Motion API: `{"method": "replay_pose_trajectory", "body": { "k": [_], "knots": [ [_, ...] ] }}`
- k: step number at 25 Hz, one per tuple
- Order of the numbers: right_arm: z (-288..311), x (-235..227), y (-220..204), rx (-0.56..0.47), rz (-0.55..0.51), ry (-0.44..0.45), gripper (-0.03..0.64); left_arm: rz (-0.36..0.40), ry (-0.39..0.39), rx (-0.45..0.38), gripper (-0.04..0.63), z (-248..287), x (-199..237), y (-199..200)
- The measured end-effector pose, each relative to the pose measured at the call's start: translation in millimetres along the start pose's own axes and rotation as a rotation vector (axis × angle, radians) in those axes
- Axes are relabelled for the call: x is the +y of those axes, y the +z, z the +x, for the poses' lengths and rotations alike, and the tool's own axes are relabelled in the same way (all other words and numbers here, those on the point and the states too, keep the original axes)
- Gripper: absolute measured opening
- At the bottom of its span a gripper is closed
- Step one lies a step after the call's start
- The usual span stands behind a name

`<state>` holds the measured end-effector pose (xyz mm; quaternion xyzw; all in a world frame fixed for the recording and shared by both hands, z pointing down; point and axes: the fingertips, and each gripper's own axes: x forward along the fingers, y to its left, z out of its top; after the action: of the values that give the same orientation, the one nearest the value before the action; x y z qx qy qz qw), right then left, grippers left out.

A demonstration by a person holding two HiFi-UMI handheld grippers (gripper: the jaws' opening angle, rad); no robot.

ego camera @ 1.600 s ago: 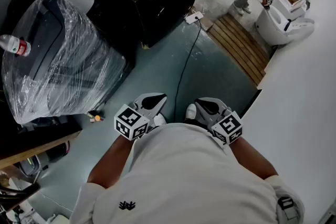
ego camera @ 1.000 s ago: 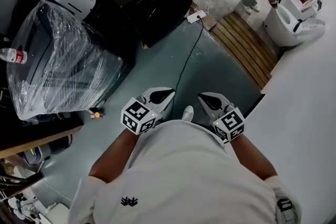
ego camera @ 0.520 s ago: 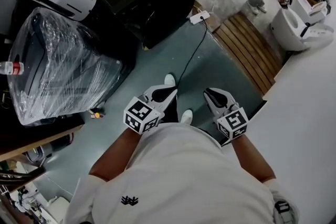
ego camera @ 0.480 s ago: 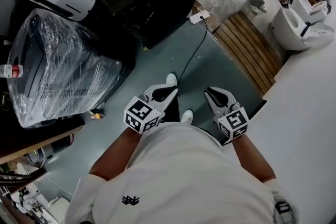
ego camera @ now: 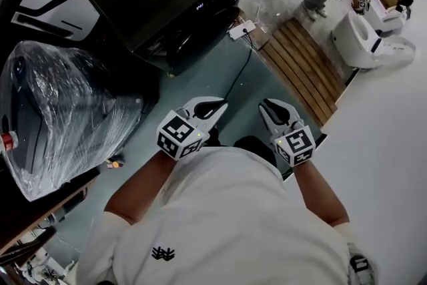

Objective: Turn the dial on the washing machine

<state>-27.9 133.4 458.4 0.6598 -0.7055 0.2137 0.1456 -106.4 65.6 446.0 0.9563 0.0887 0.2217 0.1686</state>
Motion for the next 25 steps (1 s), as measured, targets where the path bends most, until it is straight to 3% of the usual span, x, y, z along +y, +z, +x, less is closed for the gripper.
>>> {"method": "replay_pose_trajectory", "body": {
  "k": [3,7,15,25],
  "knots": [
    [34.1,-27.5,22.8,-0.002,-0.016,-0.010,0.046,0.012,-0.005,0.005,0.054,6.9,28.0,15.6],
    [78.2,-64.6,44.9,0.015,-0.057,0.018,0.052,-0.014,0.050,-0.027,0.054,10.2,55.3,36.7],
    [178.7,-160.2,84.7,0.045,-0.193,0.121,0.078,-0.135,0.262,-0.125,0.054,23.9,111.4,80.8],
    [283.5,-249.4,108.3,0.069,-0.253,0.224,0.108,-0.232,0.506,-0.204,0.054,52.0,137.4,111.5]
  ]
}}
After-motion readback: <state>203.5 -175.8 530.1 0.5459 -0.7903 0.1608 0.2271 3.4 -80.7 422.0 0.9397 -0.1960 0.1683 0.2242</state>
